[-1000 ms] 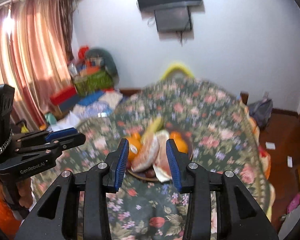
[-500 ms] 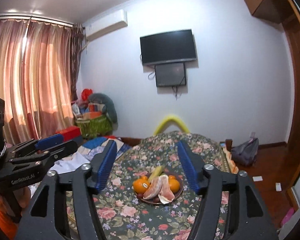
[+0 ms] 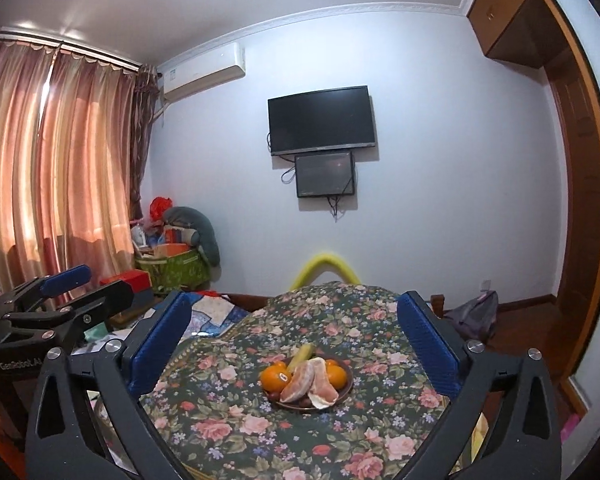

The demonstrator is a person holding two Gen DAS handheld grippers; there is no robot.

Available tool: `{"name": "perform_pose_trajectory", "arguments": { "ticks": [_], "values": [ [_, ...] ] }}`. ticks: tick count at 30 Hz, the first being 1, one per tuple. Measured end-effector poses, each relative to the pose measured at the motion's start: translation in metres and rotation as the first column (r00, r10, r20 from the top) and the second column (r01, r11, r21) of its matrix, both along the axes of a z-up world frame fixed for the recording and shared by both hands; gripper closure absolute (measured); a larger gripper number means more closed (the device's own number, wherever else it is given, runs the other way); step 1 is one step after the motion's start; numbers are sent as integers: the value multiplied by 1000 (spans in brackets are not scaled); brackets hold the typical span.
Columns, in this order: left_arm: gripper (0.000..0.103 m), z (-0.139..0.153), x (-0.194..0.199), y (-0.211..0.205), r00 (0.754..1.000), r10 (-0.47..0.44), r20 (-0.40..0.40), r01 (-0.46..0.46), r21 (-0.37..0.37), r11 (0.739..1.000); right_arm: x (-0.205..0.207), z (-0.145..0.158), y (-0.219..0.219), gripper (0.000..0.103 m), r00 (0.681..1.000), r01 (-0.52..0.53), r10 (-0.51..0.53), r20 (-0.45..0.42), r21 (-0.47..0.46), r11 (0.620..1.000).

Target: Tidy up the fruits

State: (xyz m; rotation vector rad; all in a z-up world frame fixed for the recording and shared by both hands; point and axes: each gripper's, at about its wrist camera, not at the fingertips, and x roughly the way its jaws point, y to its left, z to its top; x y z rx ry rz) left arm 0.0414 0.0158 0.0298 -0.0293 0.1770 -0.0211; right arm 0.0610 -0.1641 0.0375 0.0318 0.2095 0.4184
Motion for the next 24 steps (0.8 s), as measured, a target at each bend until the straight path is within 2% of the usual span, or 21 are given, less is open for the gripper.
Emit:
{"name": "perform_pose_trajectory", "arguments": {
  "ticks": [24],
  "values": [
    [0, -7, 0, -3, 1000, -1, -14, 1, -2, 1000, -10, -4, -11, 0, 999, 22, -22, -24, 2, 1000]
  ]
}}
